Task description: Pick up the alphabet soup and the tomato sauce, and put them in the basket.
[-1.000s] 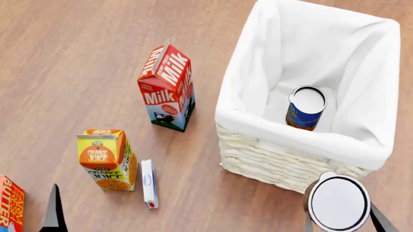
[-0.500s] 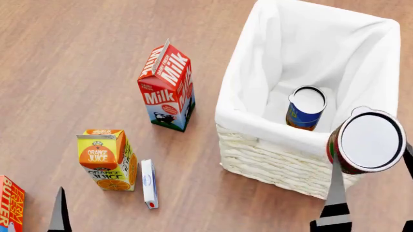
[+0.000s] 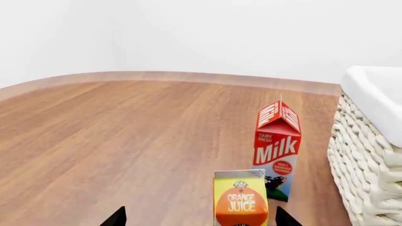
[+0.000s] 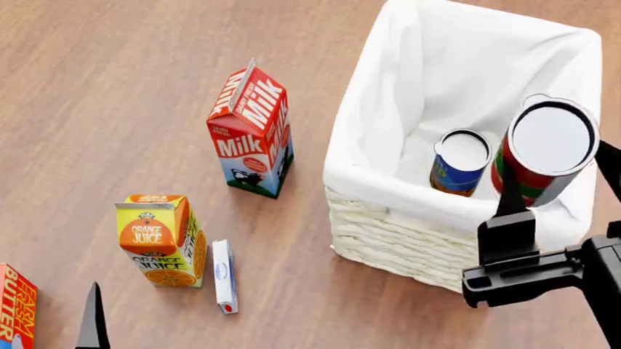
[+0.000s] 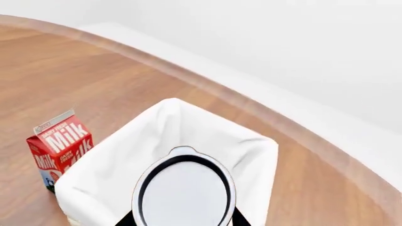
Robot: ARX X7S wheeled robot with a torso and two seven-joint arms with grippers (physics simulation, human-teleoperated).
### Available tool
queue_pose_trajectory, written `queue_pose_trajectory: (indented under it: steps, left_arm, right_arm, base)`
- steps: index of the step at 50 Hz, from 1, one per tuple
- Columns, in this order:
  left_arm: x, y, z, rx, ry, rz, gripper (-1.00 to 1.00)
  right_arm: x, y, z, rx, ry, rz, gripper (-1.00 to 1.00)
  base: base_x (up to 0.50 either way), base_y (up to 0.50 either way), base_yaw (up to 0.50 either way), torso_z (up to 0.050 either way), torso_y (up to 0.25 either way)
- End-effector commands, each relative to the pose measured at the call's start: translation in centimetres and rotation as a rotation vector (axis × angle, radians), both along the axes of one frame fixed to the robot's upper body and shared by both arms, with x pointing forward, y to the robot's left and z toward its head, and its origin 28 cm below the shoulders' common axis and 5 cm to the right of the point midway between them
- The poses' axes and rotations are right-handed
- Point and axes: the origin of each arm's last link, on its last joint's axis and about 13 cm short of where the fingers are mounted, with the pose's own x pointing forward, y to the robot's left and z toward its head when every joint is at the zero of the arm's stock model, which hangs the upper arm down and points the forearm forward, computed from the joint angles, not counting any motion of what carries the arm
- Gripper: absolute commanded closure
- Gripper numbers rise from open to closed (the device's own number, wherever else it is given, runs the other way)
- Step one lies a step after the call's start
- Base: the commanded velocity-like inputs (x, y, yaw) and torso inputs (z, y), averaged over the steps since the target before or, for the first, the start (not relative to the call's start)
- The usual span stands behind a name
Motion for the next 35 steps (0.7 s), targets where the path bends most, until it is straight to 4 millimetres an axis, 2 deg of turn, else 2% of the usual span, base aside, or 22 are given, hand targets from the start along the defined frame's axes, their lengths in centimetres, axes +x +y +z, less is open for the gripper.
queue_pose_trajectory:
  steps: [1, 6, 14, 19, 28, 35]
  left_arm:
    - [0.3, 0.0, 0.1, -0.039, 0.004, -0.040, -1.00]
    - [0.4, 0.0, 0.0, -0.039, 0.006, -0.040, -1.00]
    - [0.3, 0.0, 0.1, -0.040, 0.004, -0.041, -1.00]
    - [0.3, 0.1, 0.1, -0.041, 0.005, -0.039, -1.00]
    - [0.3, 0.0, 0.1, -0.038, 0.008, -0.040, -1.00]
    - [0.4, 0.1, 0.1, -0.042, 0.007, -0.035, -1.00]
  right_arm:
    - [2.1, 0.5, 4.2, -0.010, -0.014, 0.092, 1.00]
    - [3.3, 0.6, 5.9, -0.007, 0.003, 0.107, 1.00]
    - [6.1, 0.6, 7.3, -0.049, 0.060, 0.096, 1.00]
    - [7.1, 0.7, 8.2, -0.079, 0.073, 0.098, 1.00]
    - [8.6, 0.1, 8.2, -0.087, 0.118, 0.079, 1.00]
    - [9.9, -0.2, 9.1, -0.119, 0.164, 0.065, 1.00]
  base:
    - [0.00, 0.00, 0.00, 0.000, 0.000]
    - [0.00, 0.00, 0.00, 0.000, 0.000]
    - [0.00, 0.00, 0.00, 0.000, 0.000]
    - [0.00, 0.00, 0.00, 0.000, 0.002]
    - [0.00, 0.00, 0.00, 0.000, 0.000]
    - [0.00, 0.00, 0.00, 0.000, 0.000]
